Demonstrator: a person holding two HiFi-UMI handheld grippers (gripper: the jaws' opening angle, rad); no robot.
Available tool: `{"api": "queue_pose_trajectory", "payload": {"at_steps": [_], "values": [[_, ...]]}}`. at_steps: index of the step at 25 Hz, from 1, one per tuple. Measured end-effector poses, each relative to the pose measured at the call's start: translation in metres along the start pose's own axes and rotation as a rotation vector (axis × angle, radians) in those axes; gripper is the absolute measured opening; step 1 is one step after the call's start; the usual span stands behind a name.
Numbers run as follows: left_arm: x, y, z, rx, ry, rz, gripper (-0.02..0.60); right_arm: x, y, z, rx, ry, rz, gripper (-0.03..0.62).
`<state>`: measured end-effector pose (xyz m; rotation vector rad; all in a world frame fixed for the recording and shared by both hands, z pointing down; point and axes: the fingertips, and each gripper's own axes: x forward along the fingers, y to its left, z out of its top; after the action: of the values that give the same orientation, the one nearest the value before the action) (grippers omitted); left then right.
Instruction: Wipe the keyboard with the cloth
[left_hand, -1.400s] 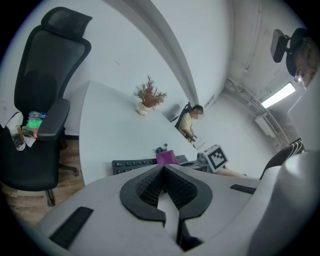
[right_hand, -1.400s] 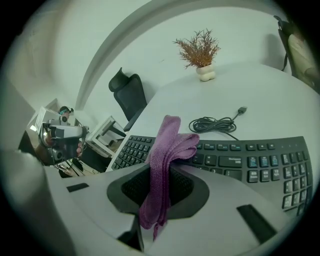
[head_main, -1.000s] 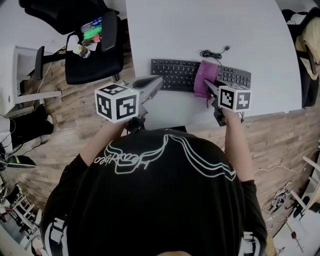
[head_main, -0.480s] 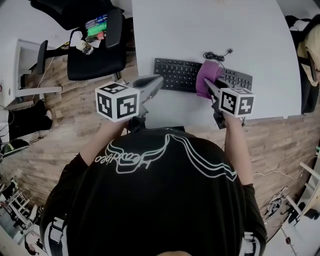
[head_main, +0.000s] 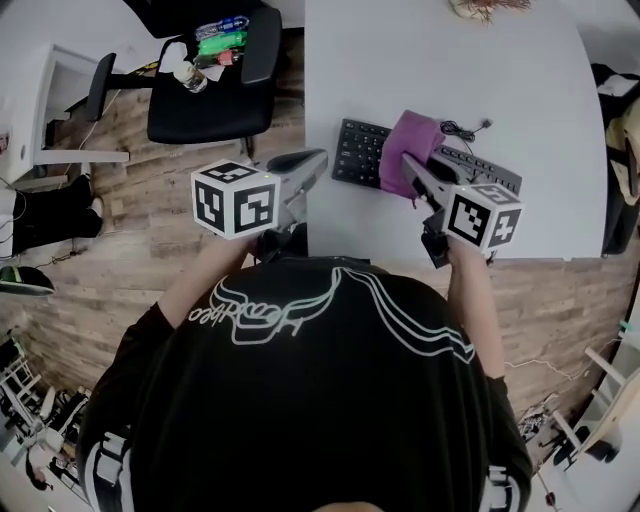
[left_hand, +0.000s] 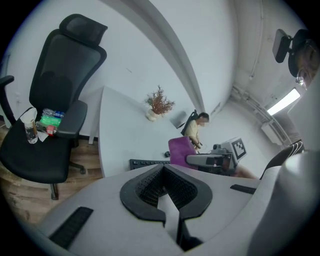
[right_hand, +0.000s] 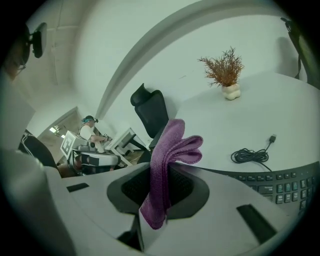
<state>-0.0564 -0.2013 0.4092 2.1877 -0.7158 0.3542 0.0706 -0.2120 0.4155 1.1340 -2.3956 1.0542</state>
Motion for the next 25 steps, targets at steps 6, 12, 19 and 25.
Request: {"api": "queue_pose_trajectory", "payload": {"at_steps": [6, 12, 19, 25], "values": [[-0.018, 0.019, 0.001, -0.021, -0.014, 0.027, 0.005, 0.031, 0.03, -0.003, -0.029, 0.038, 0.056, 0.054], [-0.025, 0.03, 0.003, -0.035, -0.018, 0.044, 0.005, 0.055, 0.047, -0.008, -0.026, 0.063, 0.114, 0.054], [-0.045, 0.056, 0.002, -0.046, -0.015, 0.047, 0.005, 0.096, 0.05, -0.025, 0.004, 0.108, 0.099, 0.054], [-0.041, 0.061, 0.0, -0.049, -0.002, 0.039, 0.005, 0.112, 0.029, -0.04, 0.017, 0.143, 0.056, 0.054]]}}
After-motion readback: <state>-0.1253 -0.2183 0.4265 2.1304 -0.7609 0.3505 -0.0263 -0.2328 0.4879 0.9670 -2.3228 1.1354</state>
